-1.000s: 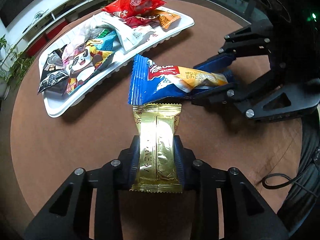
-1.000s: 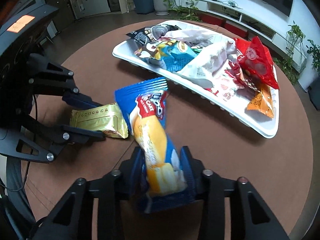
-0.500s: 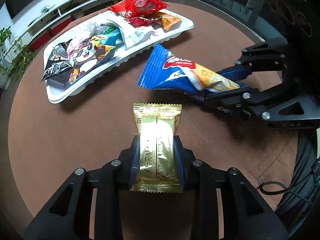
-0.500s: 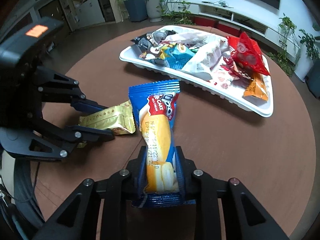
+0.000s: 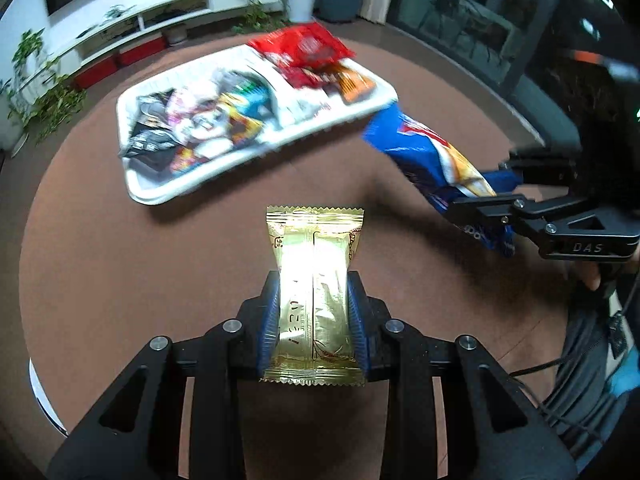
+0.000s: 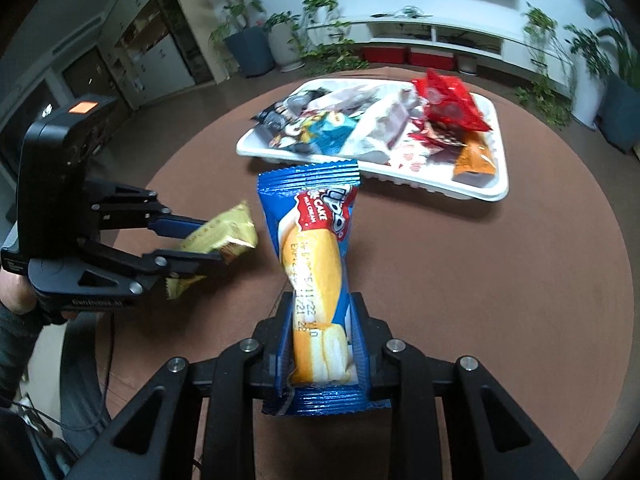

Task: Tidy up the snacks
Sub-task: 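Carry the gold bar and blue cake pack over the white tray, then lower both snacks into the tray and open both grippers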

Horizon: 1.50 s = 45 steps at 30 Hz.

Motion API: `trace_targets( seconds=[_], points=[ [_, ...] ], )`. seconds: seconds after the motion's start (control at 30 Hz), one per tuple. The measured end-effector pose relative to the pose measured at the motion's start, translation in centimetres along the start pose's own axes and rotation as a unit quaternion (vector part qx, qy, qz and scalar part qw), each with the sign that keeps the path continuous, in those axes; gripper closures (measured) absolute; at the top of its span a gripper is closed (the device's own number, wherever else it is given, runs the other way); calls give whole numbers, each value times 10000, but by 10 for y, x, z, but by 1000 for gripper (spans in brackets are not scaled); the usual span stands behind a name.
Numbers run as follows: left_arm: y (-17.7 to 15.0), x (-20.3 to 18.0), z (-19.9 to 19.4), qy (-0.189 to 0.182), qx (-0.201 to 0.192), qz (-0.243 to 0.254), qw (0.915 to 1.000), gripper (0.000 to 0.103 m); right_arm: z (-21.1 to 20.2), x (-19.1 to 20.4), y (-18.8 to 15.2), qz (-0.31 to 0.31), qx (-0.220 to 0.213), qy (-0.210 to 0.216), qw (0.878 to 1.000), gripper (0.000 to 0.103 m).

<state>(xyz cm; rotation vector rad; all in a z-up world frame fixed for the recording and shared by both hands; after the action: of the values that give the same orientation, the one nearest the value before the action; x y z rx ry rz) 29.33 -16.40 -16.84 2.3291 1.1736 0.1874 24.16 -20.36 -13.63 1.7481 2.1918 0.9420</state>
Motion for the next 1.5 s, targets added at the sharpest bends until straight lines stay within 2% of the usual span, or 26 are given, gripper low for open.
trace_targets(
  seconds=[0.23,0.43,0.63,0.8,1.1,1.5],
  points=[
    [40,47,-38,115,-574,-662,9961,74,-18,-40,18,750,-263,-262,9965,75],
    [87,86,-57,233,-1044,-1177,9873,74,-32,-58,61,1120,-577,-395,9912,75],
    [131,104,-42,351,-1131,-1374,9834,74,-25,-41,129,1118,-785,-204,9904,75],
    [154,112,-15,441,-1042,-1408,9836,74,5,-35,163,1127,-561,-205,9918,75],
    [168,119,37,551,-817,-1397,9853,74,66,-49,166,1211,-47,-577,9909,75],
    [178,123,78,650,-763,-1441,9845,73,84,-61,154,1280,53,-814,9884,75]
  ],
)
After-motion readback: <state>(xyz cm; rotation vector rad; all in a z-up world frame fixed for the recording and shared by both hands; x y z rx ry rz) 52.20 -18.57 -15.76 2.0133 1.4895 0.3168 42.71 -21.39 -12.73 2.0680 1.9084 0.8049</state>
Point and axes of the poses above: each gripper's, at about its wrist camera, not at the fingertips, and z roughly the way its jaws point, x to its left, y to its top, the point moved 9 cm from there along z, roughly the way its jaws point, and after that the axes turned 1 degree about -x, right-handed, at the moved point
